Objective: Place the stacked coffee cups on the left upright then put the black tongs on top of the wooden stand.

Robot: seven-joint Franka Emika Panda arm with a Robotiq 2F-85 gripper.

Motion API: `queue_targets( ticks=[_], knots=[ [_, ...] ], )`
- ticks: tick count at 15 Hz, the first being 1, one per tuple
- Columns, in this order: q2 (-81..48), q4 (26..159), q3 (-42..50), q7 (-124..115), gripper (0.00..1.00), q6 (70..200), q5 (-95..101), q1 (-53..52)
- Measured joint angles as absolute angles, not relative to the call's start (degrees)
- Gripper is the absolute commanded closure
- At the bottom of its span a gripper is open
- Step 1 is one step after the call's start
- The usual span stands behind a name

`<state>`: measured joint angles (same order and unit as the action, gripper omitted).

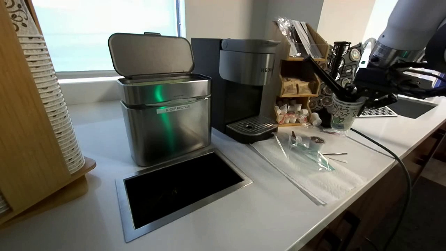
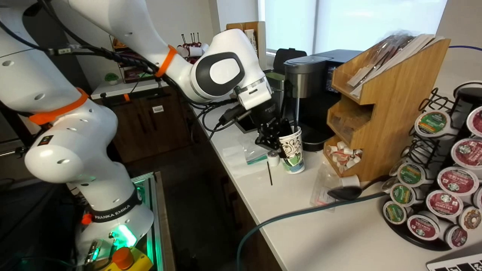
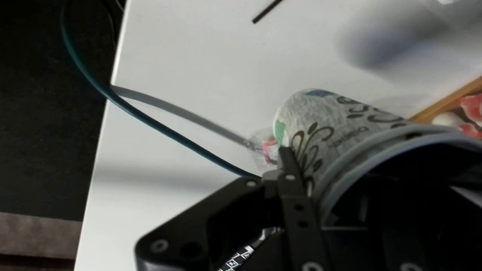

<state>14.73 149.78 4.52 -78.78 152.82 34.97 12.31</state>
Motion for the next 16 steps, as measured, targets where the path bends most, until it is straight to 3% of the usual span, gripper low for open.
queue_targets(
  ticks=[4, 5, 9, 16],
  knots=[
    [14.1, 150.7, 4.4, -78.8, 0.99, 161.3, 30.2, 13.6],
    [13.7, 150.9, 4.3, -77.9, 0.95, 161.6, 28.0, 13.6],
    [13.5, 150.7, 2.8, -76.6, 0.99, 161.6, 26.7, 14.6],
    [9.3, 149.6, 2.8, -65.1, 0.99, 159.2, 6.0, 10.0]
  ],
)
